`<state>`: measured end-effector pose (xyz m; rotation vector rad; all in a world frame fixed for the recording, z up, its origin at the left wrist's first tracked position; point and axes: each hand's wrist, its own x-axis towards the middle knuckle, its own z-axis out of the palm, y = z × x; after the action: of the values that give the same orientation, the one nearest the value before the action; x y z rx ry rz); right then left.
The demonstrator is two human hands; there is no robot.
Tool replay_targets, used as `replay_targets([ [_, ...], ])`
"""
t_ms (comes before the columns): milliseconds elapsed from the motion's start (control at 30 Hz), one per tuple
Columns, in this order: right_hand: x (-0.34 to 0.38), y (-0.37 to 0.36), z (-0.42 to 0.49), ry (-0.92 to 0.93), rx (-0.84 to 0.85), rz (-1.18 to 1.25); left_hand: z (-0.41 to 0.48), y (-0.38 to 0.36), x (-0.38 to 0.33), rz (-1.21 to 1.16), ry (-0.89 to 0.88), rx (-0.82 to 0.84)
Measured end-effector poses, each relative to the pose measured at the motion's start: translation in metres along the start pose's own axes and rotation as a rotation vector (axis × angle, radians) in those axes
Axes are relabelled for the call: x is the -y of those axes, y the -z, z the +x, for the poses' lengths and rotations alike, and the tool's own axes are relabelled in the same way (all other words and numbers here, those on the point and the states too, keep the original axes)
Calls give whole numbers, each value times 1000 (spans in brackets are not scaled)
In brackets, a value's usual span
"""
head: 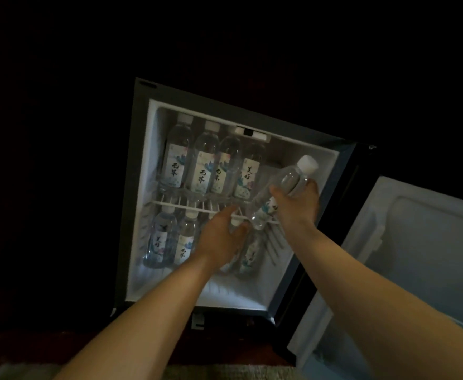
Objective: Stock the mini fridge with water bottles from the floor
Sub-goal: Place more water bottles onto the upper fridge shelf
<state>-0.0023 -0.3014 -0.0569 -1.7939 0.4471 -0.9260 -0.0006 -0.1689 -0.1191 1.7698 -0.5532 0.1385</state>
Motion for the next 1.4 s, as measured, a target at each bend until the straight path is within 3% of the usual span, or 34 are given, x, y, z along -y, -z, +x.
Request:
replay_targets([
  [167,-7,-4,19,112,7,-106,29,-11,3,463,-105,19],
  [267,-6,-8,30,154,60,-163,44,-14,15,881,51,180],
  [367,-7,-13,42,110,83,-173,46,-17,27,1048,101,213],
  [533,-3,-20,72,-45,54,-369,41,-17,35,1047,53,150],
  [667,3,-34,83,11,122,-483,38,-18,36,999,46,107],
  [1067,-5,-44,103,-16,276,-458,34,-14,41,974,4,140],
  [1400,-29,-21,56,39,305,-491,37,-9,39,1006,34,229],
])
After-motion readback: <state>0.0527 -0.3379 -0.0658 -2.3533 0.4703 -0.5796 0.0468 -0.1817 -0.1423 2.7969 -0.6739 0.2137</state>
